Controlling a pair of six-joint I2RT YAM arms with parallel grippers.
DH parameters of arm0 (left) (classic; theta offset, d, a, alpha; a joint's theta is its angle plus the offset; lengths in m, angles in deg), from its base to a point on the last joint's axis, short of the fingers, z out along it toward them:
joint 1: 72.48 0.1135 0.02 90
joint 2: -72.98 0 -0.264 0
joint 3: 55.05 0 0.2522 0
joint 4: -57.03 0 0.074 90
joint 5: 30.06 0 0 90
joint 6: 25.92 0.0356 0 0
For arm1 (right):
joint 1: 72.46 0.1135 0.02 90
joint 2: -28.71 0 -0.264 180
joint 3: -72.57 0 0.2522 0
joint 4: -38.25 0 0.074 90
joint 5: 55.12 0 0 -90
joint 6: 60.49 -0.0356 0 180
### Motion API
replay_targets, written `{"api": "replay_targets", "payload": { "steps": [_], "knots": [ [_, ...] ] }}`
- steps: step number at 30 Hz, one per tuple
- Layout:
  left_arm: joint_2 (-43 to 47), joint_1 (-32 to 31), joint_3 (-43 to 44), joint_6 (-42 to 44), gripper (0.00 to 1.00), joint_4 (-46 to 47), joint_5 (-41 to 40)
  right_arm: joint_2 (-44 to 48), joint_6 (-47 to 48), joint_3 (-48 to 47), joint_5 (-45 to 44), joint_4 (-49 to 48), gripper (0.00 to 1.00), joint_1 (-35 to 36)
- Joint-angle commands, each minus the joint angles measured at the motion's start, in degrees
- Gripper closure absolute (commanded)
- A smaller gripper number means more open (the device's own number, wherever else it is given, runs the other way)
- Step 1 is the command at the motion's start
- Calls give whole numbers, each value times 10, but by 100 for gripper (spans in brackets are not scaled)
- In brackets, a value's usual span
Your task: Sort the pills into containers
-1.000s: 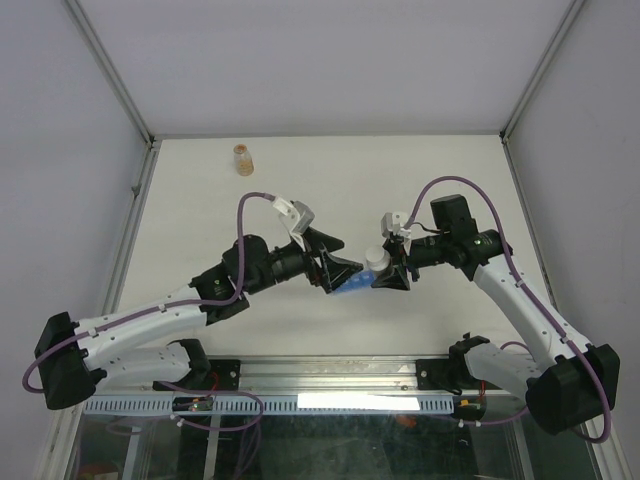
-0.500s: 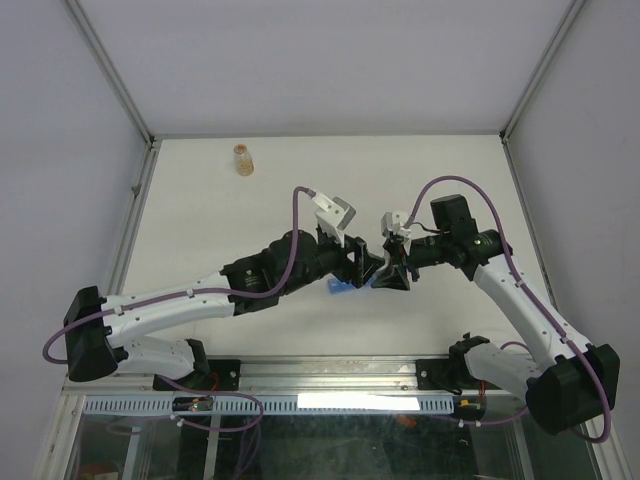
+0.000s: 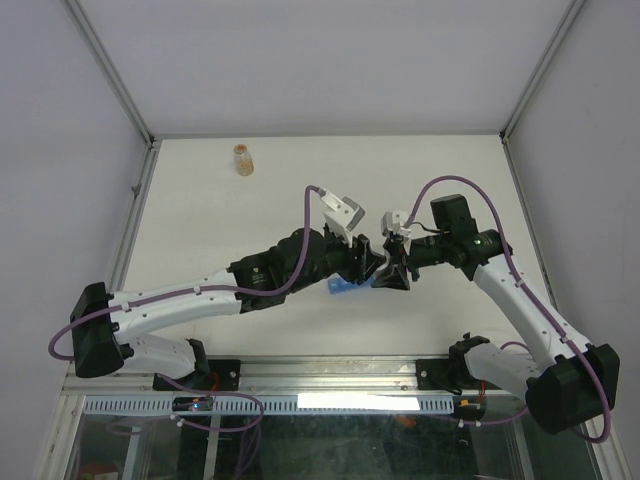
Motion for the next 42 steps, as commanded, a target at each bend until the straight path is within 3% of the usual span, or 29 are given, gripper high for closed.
{"api": "replay_targets", "payload": {
  "steps": [1,6,10,14,17,19,21,23,25,27,32,36,38,42],
  "knots": [
    [2,0,22,30,55,9,1,5,-3,-19,20,-20,100,-3],
    [9,7,10,52,72,14,47,6,-3,-20,20,-19,100,-3],
    [24,39,-25,102,86,51,177,7,-2,-19,21,-19,100,-3],
    [46,88,-87,237,97,94,349,8,4,-19,28,-15,100,-3],
    [46,123,-99,363,97,74,461,8,9,-20,32,-10,100,-3],
    [46,135,-103,431,97,69,491,8,11,-20,33,-9,100,-3],
    [47,146,-100,451,92,82,480,9,12,-20,35,-8,100,-4],
    [58,154,-105,409,50,126,434,9,13,-21,36,-7,100,-4],
    [82,158,-131,357,18,191,403,9,13,-21,36,-6,100,-5],
    [113,158,-170,297,2,259,363,10,14,-21,37,-5,100,-6],
    [165,158,-208,123,1,293,294,10,15,-21,39,-5,100,-6],
    [155,157,-199,-16,3,260,232,9,15,-21,38,-5,100,-6],
    [148,144,-184,-34,11,227,200,9,15,-21,38,-5,100,-6],
    [127,83,-136,0,17,167,115,7,15,-20,37,-5,100,-6]
  ]
}}
